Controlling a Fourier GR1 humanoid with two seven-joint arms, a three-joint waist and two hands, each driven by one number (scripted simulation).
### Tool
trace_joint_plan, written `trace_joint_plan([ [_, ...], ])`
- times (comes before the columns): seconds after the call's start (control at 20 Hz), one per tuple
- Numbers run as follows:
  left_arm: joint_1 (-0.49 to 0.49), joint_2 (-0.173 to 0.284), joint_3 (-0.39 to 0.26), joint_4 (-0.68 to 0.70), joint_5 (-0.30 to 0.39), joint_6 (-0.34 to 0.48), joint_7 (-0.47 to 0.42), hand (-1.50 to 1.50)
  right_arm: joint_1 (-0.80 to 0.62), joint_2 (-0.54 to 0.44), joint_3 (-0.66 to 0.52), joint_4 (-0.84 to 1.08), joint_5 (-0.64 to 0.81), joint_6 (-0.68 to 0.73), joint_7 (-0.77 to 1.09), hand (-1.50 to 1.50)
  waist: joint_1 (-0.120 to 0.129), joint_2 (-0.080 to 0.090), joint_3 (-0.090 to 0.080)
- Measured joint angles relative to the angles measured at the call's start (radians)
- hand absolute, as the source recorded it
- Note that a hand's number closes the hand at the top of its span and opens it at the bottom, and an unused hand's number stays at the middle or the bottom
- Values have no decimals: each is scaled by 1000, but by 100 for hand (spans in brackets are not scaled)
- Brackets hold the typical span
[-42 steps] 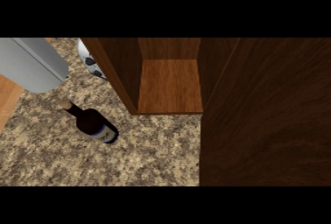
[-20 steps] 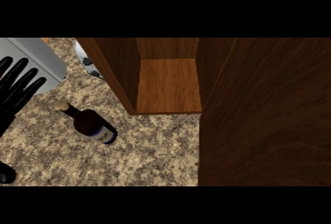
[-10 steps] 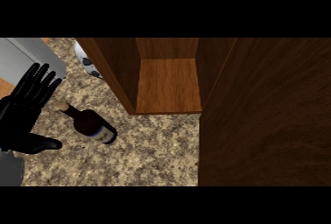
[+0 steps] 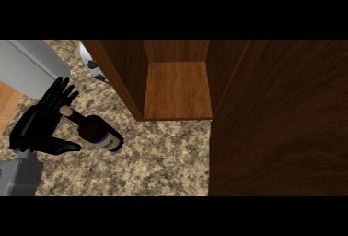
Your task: Pick up the wine, place it into the cabinet and close the cabinet
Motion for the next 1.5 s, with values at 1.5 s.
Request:
trace_joint_plan([
  [1.5, -224, -37, -17, 834, -149, -203, -470, -150, 45, 30, 24, 11, -24, 52, -50, -150, -7, 3, -1],
])
